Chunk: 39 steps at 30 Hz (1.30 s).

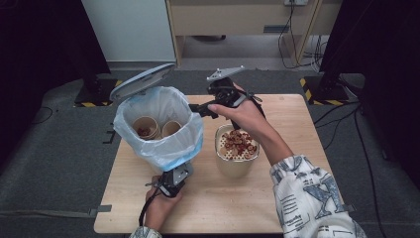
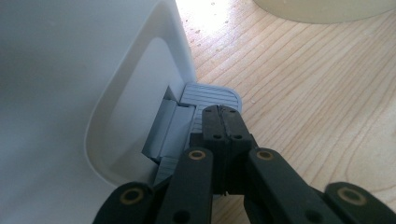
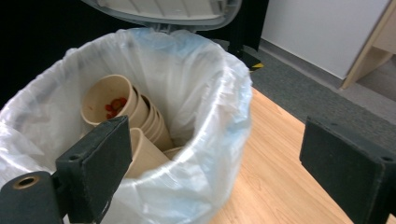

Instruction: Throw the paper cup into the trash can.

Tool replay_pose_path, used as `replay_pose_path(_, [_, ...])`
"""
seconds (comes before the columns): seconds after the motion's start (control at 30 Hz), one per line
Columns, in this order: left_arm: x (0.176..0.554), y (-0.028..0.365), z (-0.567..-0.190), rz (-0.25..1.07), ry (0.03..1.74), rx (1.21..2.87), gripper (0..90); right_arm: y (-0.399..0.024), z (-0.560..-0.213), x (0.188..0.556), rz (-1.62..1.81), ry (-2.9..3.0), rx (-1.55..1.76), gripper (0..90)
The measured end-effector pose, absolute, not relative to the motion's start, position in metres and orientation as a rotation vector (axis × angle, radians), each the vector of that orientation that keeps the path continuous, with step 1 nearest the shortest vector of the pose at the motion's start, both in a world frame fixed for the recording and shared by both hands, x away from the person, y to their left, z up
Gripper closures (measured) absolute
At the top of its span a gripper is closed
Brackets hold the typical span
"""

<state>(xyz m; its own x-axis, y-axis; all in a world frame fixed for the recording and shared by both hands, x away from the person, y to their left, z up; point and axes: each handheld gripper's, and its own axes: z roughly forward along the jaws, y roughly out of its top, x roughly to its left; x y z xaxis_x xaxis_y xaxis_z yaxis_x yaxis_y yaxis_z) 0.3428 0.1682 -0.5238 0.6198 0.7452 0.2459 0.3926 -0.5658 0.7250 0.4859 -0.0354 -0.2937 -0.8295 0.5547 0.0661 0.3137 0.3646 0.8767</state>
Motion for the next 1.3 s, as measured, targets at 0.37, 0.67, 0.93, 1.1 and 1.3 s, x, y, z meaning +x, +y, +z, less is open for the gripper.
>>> replay_pose_path(0.37, [0.343, 0.168, -0.524, 0.723, 0.889, 2.21, 89.1, -0.066, -0.297, 0.488, 1.432, 2.306, 0.848, 10.1])
replay_pose_path(0.67, [0.343, 0.168, -0.524, 0.724, 0.889, 2.21, 89.1, -0.093, -0.301, 0.489, 1.389, 2.269, 0.894, 10.5])
replay_pose_path(0.93, [0.343, 0.168, -0.524, 0.725, 0.888, 2.21, 89.1, -0.114, -0.304, 0.49, 1.36, 2.244, 0.937, 10.1])
replay_pose_path(1.1, [0.343, 0.168, -0.524, 0.725, 0.89, 2.211, 89.1, -0.127, -0.306, 0.489, 1.343, 2.231, 0.962, 10.0])
replay_pose_path(1.3, [0.343, 0.168, -0.524, 0.725, 0.89, 2.212, 89.1, -0.141, -0.307, 0.489, 1.331, 2.211, 0.988, 10.1])
